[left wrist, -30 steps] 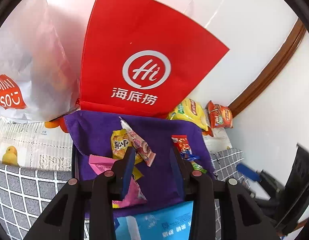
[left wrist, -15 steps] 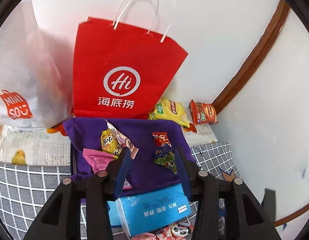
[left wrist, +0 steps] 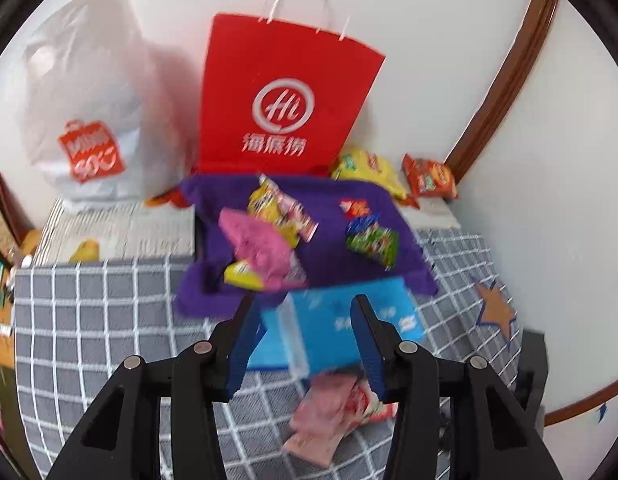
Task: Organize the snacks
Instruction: 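Move both tools back to the pink candy packets beside the tissue pack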
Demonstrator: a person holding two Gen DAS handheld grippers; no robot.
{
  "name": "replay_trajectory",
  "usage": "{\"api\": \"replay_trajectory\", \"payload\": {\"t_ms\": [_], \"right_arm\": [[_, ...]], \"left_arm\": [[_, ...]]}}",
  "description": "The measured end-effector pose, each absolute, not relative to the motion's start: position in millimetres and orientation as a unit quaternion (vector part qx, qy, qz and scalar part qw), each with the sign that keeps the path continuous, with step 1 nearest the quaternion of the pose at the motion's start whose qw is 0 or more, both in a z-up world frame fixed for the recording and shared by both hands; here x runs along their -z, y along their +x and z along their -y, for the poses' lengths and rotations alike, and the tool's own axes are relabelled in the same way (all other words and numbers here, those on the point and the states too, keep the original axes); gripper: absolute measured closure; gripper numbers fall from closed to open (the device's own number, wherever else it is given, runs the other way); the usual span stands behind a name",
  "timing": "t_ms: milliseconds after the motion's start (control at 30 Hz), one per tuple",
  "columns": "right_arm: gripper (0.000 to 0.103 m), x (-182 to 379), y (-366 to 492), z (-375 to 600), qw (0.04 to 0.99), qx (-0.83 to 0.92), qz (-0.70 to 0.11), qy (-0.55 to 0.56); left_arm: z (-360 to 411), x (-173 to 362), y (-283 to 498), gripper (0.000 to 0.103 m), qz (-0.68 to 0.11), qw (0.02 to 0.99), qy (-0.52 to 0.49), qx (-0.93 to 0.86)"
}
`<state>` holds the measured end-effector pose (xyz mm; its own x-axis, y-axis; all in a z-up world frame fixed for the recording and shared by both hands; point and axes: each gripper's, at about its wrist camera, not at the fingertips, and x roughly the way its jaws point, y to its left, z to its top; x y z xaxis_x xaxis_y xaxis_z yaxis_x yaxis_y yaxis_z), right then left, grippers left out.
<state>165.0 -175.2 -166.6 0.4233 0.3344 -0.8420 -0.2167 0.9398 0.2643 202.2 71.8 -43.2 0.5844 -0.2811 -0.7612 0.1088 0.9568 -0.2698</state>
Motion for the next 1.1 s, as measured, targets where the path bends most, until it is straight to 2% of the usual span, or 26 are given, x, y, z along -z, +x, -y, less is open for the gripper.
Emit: {"api": "replay_trajectory", "payload": {"t_ms": [367,433,500,733,867,1100], "right_arm": [[0.038,183.4,183.3,151.8,0.837,-0.175,-0.513,0.078],[0.041,183.1,183.1,148.8,0.839,-0.177,-0.509,0.071],[0.05,179.6,179.7,148.6,0.841,-0.186,-0.504,0.062],[0.05,153.1,149.3,179.6,0.871,-0.186,-0.454,0.014],[0.05,158.7,146.9,205.4,0.879,-0.155,-0.45,0.002],[0.05,176.2,154.5,229.6,0.879,-0.162,-0.446,0.052]], "left_arm": [[-83.8,77.1,169.4,0.058,-0.47,0.872,-0.099,0.091],[-80.4,83.5,165.0,0.058,-0.471,0.871,-0.096,0.095],[-77.5,90.0,162.4,0.058,-0.475,0.87,-0.094,0.098],[-60.9,125.6,157.5,0.058,-0.49,0.86,-0.084,0.116],[-48.7,135.5,162.4,0.058,-0.491,0.856,-0.08,0.139],[-18.2,159.6,172.0,0.056,-0.499,0.851,-0.026,0.16]]}}
